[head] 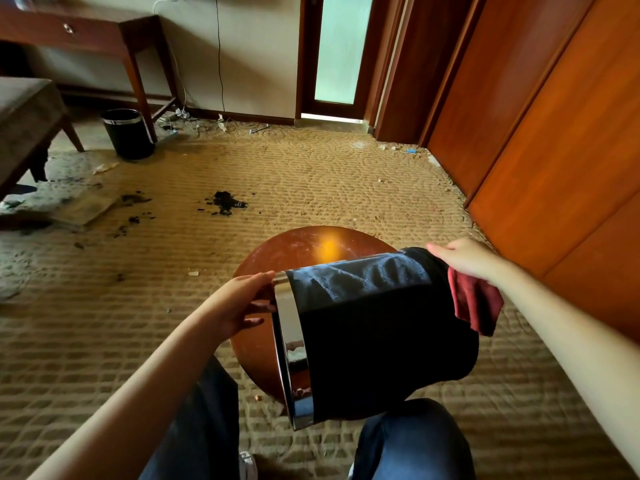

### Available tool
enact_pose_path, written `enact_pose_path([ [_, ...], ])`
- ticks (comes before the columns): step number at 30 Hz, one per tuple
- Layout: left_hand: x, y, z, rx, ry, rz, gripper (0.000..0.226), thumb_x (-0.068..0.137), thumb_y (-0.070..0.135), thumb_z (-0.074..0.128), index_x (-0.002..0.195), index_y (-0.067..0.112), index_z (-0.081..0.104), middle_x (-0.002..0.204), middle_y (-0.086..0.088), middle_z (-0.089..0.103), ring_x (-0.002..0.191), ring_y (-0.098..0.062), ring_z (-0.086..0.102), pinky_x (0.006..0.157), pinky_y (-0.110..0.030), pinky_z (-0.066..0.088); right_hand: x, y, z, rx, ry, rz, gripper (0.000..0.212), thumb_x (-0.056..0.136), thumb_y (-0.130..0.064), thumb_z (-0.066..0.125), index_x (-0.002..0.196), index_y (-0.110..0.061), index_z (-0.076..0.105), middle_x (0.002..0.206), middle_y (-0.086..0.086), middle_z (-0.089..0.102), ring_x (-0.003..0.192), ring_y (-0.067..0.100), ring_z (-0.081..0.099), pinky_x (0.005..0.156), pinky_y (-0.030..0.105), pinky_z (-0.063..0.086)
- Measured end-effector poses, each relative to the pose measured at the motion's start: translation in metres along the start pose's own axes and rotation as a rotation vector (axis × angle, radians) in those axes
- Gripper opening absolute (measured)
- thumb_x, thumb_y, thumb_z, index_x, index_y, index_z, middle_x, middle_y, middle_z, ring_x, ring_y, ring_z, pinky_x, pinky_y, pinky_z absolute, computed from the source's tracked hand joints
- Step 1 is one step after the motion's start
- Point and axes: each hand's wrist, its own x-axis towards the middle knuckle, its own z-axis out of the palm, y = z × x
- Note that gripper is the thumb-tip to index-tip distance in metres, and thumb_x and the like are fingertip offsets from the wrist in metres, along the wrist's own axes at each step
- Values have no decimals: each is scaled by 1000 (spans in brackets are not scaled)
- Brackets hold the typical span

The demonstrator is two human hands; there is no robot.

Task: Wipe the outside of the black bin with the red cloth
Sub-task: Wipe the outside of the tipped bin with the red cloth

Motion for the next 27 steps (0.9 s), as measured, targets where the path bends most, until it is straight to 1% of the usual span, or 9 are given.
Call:
enact_pose_path([
  [2,3,0,7,-36,30,-15,19,97,30,53,86,17,62,76,0,61,66,-14,56,64,-26,40,-3,7,-1,48,-94,-13,49,92,-52,51,68,-9,59,73,8,58,73,24,57,67,31,40],
  [3,5,0,11,-52,40,-13,19,97,28,53,84,17,61,75,-1,58,65,-14,55,62,-25,40,-5,9,-1,70,-132,-10,48,93,-50,50,93,-5,68,97,9,66,94,26,61,82,33,44],
  [6,7,-4,18,-100,78,24,16,97,22,54,84,15,60,73,-2,57,64,-12,54,55,-23,39,-11,9,-2,117,-190,20,49,97,-41,47,130,-5,54,135,8,52,126,27,46,105,35,33],
  [15,11,4,23,-137,138,176,17,97,15,54,81,10,59,70,-4,51,62,-13,48,57,-23,36,-16,11,6,222,-46,-50,54,95,-35,52,120,12,51,126,28,51,118,42,50,103,50,37],
  [17,14,2,18,-78,135,252,13,98,19,51,89,11,56,75,-9,48,68,-17,46,61,-25,36,-14,9,11,196,15,-84,45,95,-34,51,94,8,68,95,22,68,94,35,63,84,40,47],
  [18,17,0,15,-45,138,293,12,98,23,50,92,12,54,80,-10,47,73,-20,46,63,-27,37,-13,6,12,160,32,-93,42,96,-33,51,71,-2,62,71,12,63,75,27,60,67,33,41],
  [20,21,-4,14,32,206,378,16,97,30,49,91,15,53,84,-7,49,77,-21,45,67,-33,37,-11,-3,11,57,50,-121,43,96,-30,50,57,-15,39,58,2,43,62,21,46,57,32,29],
  [24,22,-13,29,155,418,514,32,99,26,44,72,10,43,65,-6,42,62,-19,40,60,-34,32,-4,-21,-13,-75,138,-107,28,94,-35,50,80,-13,60,77,7,62,76,27,58,64,32,41],
  [27,20,-15,40,242,476,539,31,101,25,38,73,12,41,79,-8,48,74,-21,44,67,-37,34,-9,-32,-44,-69,443,-14,31,95,-40,47,101,-12,57,92,9,62,89,32,60,69,34,43],
])
